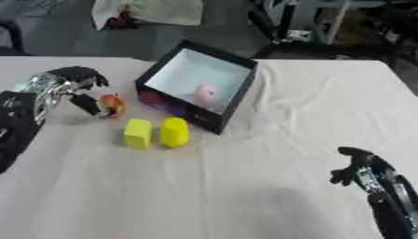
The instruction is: Pick up objects on the table and place them in the box.
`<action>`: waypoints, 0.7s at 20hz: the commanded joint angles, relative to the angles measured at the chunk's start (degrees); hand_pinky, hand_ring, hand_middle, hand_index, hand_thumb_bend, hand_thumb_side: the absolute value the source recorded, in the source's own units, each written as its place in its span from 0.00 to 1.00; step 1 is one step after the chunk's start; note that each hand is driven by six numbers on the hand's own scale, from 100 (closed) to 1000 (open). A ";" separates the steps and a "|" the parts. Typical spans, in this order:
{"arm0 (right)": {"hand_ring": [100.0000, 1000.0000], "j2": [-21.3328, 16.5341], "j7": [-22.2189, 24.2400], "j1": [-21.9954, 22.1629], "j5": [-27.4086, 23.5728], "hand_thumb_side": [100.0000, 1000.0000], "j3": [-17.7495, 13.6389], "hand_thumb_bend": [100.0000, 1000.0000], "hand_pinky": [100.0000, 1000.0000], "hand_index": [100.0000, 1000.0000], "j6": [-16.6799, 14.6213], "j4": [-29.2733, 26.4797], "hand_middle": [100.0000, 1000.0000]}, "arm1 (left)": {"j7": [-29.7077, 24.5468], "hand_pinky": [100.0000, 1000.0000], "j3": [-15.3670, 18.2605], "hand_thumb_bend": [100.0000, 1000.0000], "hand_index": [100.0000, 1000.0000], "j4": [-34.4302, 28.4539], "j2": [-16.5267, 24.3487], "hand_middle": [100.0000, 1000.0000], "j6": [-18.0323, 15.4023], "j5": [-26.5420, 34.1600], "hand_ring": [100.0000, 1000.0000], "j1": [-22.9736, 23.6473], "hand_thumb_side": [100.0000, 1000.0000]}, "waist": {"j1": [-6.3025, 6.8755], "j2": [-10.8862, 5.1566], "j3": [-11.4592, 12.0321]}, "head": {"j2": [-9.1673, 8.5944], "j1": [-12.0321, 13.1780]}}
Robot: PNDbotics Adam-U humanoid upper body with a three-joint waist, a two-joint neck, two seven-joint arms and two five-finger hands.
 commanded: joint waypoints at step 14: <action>0.43 -0.33 -0.07 0.09 0.24 0.72 -0.25 0.00 0.65 0.73 -0.13 -0.57 0.25 | -9.53 0.55 3.31 0.08 0.52 -18.86 1.83 0.38 5.38 4.16 0.35 -6.30 0.29 | -0.44 -1.03 0.24 | -0.11 0.01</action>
